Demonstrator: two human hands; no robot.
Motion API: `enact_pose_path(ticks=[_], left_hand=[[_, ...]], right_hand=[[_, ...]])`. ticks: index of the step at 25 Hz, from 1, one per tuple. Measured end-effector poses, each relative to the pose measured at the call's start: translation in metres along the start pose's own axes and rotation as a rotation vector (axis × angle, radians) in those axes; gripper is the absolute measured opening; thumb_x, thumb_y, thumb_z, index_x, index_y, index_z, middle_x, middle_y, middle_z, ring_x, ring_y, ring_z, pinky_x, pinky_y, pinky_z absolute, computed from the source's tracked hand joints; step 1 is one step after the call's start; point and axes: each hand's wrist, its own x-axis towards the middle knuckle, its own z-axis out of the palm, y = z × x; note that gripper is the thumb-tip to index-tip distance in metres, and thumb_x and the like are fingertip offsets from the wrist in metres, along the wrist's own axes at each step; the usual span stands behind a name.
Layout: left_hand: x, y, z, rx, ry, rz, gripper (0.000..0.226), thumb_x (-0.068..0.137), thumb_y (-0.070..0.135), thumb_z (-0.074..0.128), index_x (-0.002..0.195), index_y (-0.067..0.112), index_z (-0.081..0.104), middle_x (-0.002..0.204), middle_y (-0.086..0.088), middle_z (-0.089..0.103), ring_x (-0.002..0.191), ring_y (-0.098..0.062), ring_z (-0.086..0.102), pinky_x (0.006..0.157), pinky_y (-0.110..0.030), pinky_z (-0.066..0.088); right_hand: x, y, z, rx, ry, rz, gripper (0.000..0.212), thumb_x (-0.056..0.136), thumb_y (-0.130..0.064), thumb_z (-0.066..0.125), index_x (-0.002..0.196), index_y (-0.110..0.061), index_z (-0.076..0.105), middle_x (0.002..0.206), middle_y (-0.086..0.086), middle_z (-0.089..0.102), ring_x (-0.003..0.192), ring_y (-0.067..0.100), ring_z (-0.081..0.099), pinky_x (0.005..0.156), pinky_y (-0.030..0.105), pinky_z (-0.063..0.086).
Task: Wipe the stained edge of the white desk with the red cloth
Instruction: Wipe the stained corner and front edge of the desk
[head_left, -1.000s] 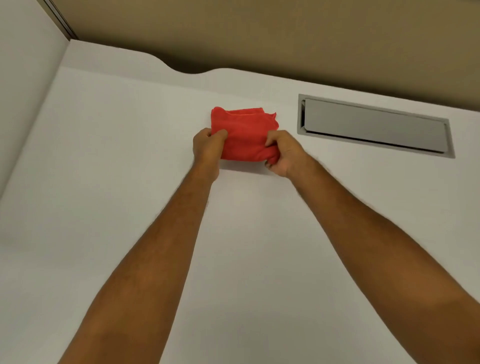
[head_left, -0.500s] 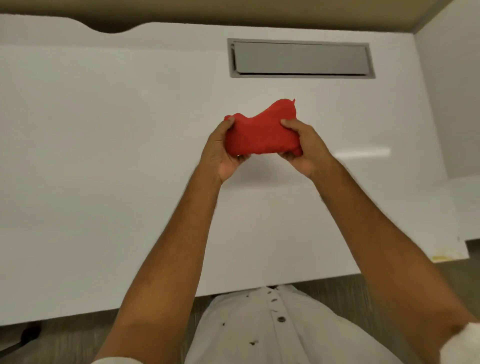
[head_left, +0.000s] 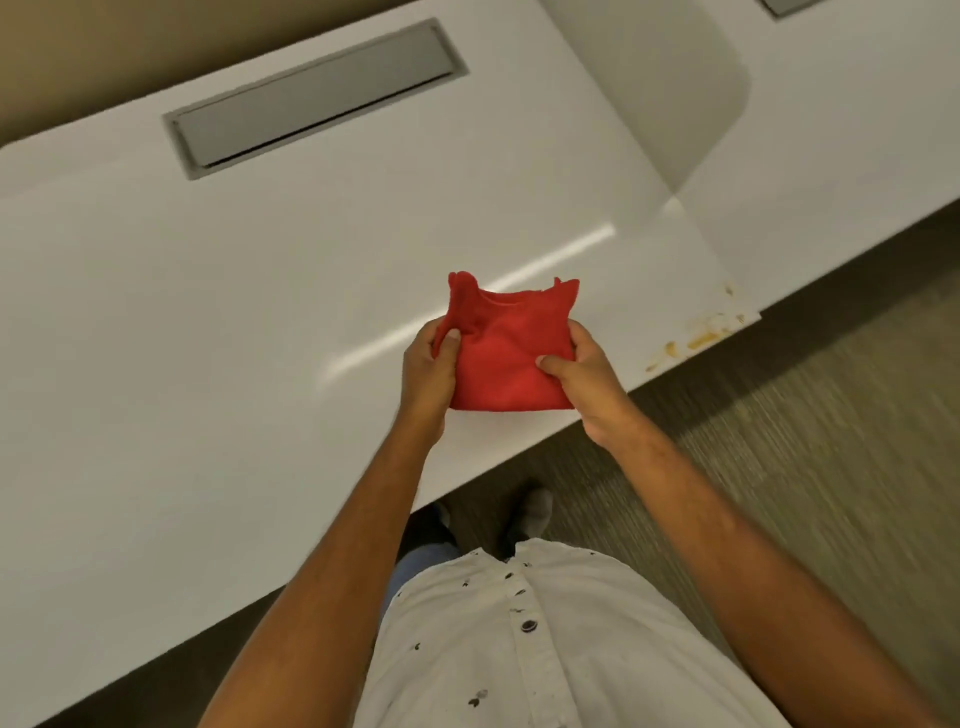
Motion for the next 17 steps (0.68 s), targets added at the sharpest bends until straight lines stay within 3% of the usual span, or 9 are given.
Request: enact_pose_path(ticks=[3, 6, 10, 13, 15, 17], left_hand=[[-0.016, -0.02, 0.044, 0.09, -0.024, 0.029, 0.025, 0.106, 0.023, 0.051, 0.125, 0.034, 0.063, 0.118, 0.016, 0.068, 0.108, -0.002, 0.066, 0.09, -0.022, 0.054], [-0.029, -0.035, 0.069, 0.188, -0.056, 0.034, 0.026, 0.105, 0.021, 0.052, 0.129, 0.03, 0.061, 0.125, 0.008, 0.068, 0.115, -0.011, 0.064, 0.099, -0.035, 0.055], [-0.039, -0.046, 0.09, 0.301, -0.152, -0.14, 0.035, 0.106, 0.024, 0.055, 0.14, 0.022, 0.049, 0.137, -0.007, 0.063, 0.117, -0.027, 0.067, 0.091, -0.05, 0.063], [-0.04, -0.047, 0.096, 0.362, -0.199, -0.206, 0.04, 0.106, 0.025, 0.055, 0.144, 0.022, 0.043, 0.136, -0.006, 0.06, 0.105, -0.025, 0.071, 0.069, -0.037, 0.067], [-0.038, -0.045, 0.093, 0.429, -0.24, -0.2, 0.043, 0.106, 0.026, 0.055, 0.147, 0.02, 0.043, 0.131, -0.005, 0.063, 0.093, -0.021, 0.074, 0.061, -0.028, 0.063], [-0.034, -0.039, 0.088, 0.546, -0.326, -0.231, 0.04, 0.106, 0.025, 0.055, 0.145, 0.016, 0.048, 0.116, -0.008, 0.072, 0.077, -0.021, 0.078, 0.059, -0.027, 0.063]], right_hand=[[-0.006, 0.032, -0.045, -0.043, 0.074, -0.058, 0.06, 0.1, -0.006, 0.063, 0.153, -0.027, 0.045, 0.131, -0.011, 0.066, 0.116, 0.003, 0.066, 0.098, 0.025, 0.059], [-0.009, 0.054, -0.076, -0.154, 0.138, -0.111, 0.062, 0.101, -0.007, 0.062, 0.156, -0.028, 0.041, 0.142, -0.005, 0.061, 0.125, 0.012, 0.063, 0.107, 0.035, 0.055], [-0.01, 0.076, -0.099, -0.493, 0.218, -0.178, 0.067, 0.1, -0.011, 0.065, 0.159, -0.022, 0.034, 0.151, 0.005, 0.052, 0.132, 0.023, 0.057, 0.109, 0.045, 0.053], [-0.014, 0.085, -0.096, -0.838, 0.341, -0.221, 0.073, 0.095, -0.022, 0.07, 0.158, -0.018, 0.033, 0.151, 0.009, 0.047, 0.134, 0.028, 0.052, 0.106, 0.052, 0.054], [-0.018, 0.088, -0.076, -1.019, 0.435, -0.339, 0.072, 0.096, -0.034, 0.064, 0.159, -0.017, 0.034, 0.159, 0.011, 0.042, 0.145, 0.031, 0.043, 0.116, 0.052, 0.046], [-0.014, 0.089, -0.048, -1.056, 0.383, -0.449, 0.067, 0.101, -0.043, 0.051, 0.161, -0.019, 0.034, 0.167, 0.013, 0.035, 0.154, 0.035, 0.034, 0.123, 0.052, 0.034]])
